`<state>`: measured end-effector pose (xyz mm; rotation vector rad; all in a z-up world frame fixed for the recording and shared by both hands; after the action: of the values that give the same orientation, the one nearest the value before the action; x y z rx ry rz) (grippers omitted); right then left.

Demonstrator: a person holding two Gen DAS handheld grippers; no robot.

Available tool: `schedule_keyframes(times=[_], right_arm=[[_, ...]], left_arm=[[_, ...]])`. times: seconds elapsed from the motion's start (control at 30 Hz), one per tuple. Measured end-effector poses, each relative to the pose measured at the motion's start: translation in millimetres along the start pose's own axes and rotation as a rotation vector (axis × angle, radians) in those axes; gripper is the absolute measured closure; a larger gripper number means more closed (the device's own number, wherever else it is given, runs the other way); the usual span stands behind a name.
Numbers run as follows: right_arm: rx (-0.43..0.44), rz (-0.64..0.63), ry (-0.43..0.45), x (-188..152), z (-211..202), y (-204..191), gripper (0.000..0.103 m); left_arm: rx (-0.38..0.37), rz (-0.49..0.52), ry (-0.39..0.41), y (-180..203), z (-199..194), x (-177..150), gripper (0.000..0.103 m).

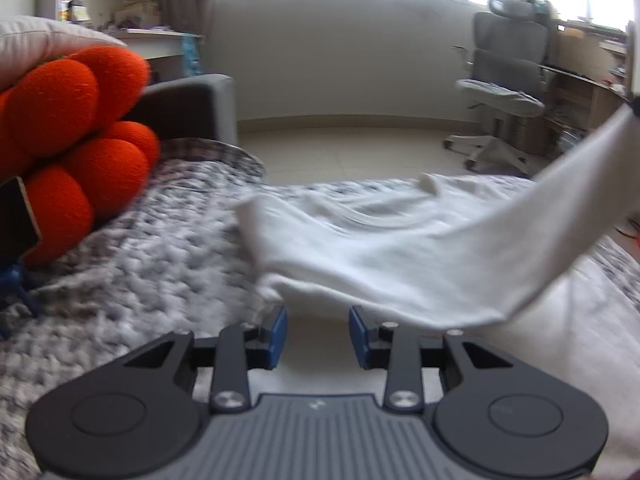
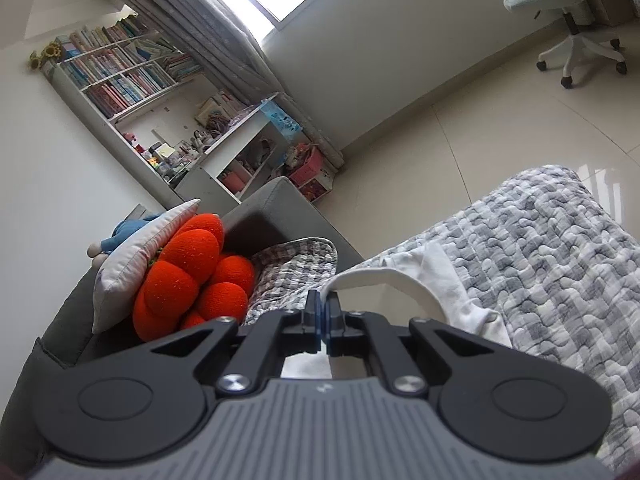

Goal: Fold clothes
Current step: 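Lift the held shirt side with the right gripper and fold it over the body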

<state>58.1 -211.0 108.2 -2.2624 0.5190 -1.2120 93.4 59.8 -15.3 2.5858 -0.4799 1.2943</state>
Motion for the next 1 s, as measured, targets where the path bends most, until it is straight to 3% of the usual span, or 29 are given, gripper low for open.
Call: schedule_keyframes(times=[0.1, 0.23, 0.43, 0.5, 0.6, 0.8, 0.9, 1.0], right_arm=[[-0.007, -0.003, 0.001, 1, -1, 4, 0.100], [-0.011, 0.015, 0.009, 4, -2, 10, 0.100], [-0.030, 0.001, -0.007, -2, 4, 8, 0.100], [-0.044, 0.001, -0.013, -3, 5, 11, 0.100], [-0.062, 0.024, -0.030, -4, 6, 20, 0.100], [-0.131, 0.036, -0.132, -20, 18, 41, 0.099], [-0.202, 0.031, -0.204, -34, 28, 59, 0.089], [-0.325, -0.076, -0.222, -40, 32, 70, 0.089]], left_arm=[[-0.064, 0.105, -0.031, 8, -1, -4, 0.069], [-0.158, 0.152, -0.058, 17, -8, -13, 0.069], [-0.131, 0.193, -0.098, 16, 9, -18, 0.071], [-0.116, 0.159, -0.096, 8, 9, -17, 0.087], [-0.091, 0.118, -0.096, -4, 8, -17, 0.102], [-0.097, 0.120, -0.056, -8, 1, -13, 0.103], [-0.076, 0.146, -0.055, -7, 5, -12, 0.100], [-0.045, 0.183, -0.073, -5, 14, -15, 0.100]])
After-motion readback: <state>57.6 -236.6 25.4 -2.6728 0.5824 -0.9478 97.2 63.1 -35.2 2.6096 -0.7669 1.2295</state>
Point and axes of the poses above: each gripper's, at about its wrist camera, not at the fingertips, and z roughly the way its jaws point, y to its right, x to its top, the point moved 9 cm from there along z, roughly the way its jaws point, and after that the axes turned 8 degrees about -x, right-handed, at the moved point
